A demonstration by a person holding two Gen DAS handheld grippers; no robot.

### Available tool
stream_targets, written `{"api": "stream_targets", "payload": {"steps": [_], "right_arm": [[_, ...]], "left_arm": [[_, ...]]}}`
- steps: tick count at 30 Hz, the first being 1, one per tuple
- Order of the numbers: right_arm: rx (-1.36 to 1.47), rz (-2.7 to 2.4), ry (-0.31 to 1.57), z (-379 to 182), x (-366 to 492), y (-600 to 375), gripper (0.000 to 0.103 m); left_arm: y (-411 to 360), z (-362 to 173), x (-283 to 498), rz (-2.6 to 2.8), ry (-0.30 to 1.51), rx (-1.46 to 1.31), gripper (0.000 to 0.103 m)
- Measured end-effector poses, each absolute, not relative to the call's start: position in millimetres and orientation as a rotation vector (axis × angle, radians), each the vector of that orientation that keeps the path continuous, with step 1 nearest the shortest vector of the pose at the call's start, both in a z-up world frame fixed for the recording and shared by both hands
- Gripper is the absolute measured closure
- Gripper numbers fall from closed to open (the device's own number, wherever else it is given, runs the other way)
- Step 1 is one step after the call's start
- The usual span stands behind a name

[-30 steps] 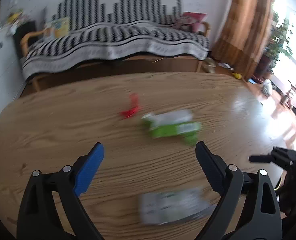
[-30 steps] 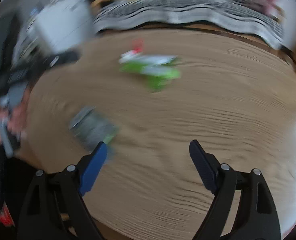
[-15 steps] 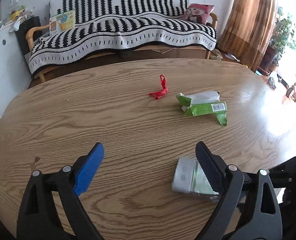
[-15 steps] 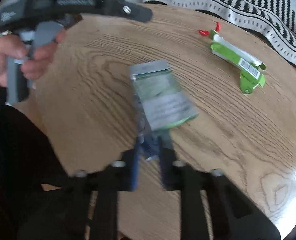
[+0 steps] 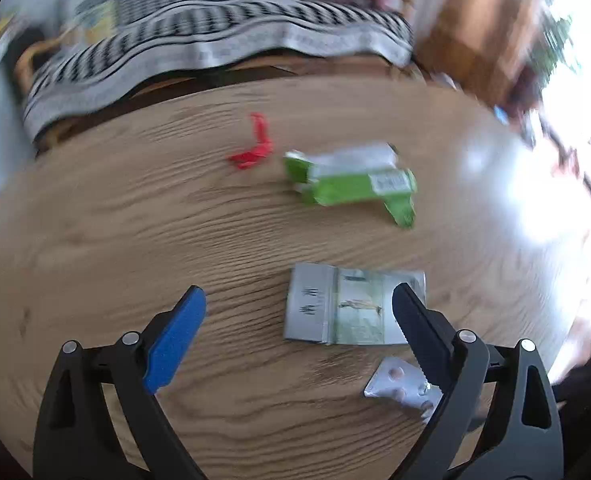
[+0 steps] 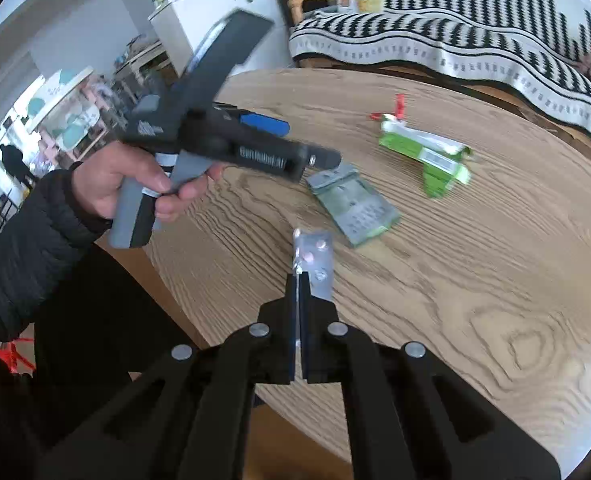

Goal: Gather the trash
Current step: 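Grasp the pill blister pack with right tool, then the cigarette box with left tool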

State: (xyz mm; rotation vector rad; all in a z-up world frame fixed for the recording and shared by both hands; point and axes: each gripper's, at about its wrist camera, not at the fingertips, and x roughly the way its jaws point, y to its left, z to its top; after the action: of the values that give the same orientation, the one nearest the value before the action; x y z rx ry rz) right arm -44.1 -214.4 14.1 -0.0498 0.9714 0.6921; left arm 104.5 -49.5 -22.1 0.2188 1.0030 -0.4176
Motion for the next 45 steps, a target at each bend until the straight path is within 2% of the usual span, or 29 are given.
{"api": "stream_targets", "payload": {"steps": [2,10,11,12,13,14,15,17,23,28,32,35,37,38,39,45], "right_arm": [[-0.032,0.665,0.97,13.1,-41.4,-223.0,0.101],[-0.052,0.563,1.06,-16.1,-49.2,-227.6,0.101],[-0.05,0.564,1.059,-16.3,-49.9,-227.4,0.097],[-0.043,0.566,1.054,-15.3,-50.2,-228.3,0.081],[-0.038,0.563,1.045,-14.1,-51.1,-228.8,0.057],[-0.034,0.556,1.027,-12.5,-52.1,-228.9,0.013],[-0.039,0.543,0.978,-6.7,-56.5,-229.4,0.006],[-0.051,0.563,0.954,0.6,-59.4,-225.6,0.006],[-0.088,0.608,1.018,-14.8,-47.7,-192.0,0.006],[-0.141,0.62,1.056,-39.9,-32.5,-159.8,0.007],[-0.149,0.597,1.087,-59.7,-17.1,-146.5,0.024],[-0.206,0.583,1.056,-65.0,-16.3,-135.0,0.029],[-0.227,0.59,1.037,-63.4,-19.4,-129.4,0.049],[-0.226,0.614,1.045,-62.4,-21.2,-128.7,0.076],[-0.214,0.636,1.06,-61.5,-22.6,-128.7,0.086],[-0.107,0.689,1.08,-43.9,-34.6,-163.9,0.086]], "left_arm": [[-59.0,-23.7,102.2,-0.41,1.001,0.293,0.012],[-89.2,-35.8,94.8,-0.424,1.048,0.309,0.01],[-95.0,-38.2,92.8,-0.424,1.046,0.337,0.01],[-100.8,-41.5,90.8,-0.425,1.047,0.37,0.01],[-104.8,-43.9,89.1,-0.426,1.041,0.4,0.01],[-107.4,-46.6,88.5,-0.425,1.038,0.425,0.01],[-107.7,-47.1,87.9,-0.414,1.031,0.449,0.01],[-101.6,-43.1,89.4,-0.408,1.011,0.433,0.007],[-94.1,-52.1,94.9,-0.463,1.086,0.377,0.006],[-79.3,-35.8,96.4,-0.475,1.019,0.373,0.006],[-62.7,-32.0,106.1,-0.476,1.023,0.326,0.006],[-62.4,-26.4,102.5,-0.535,0.931,0.434,0.006],[-57.7,-22.7,102.0,-0.596,0.882,0.509,0.006],[-54.9,-20.4,100.8,-0.645,0.861,0.542,0.006],[-51.7,-18.2,99.6,-0.681,0.838,0.567,0.006],[-53.8,-28.3,91.1,-0.907,0.822,0.68,0.007]]}}
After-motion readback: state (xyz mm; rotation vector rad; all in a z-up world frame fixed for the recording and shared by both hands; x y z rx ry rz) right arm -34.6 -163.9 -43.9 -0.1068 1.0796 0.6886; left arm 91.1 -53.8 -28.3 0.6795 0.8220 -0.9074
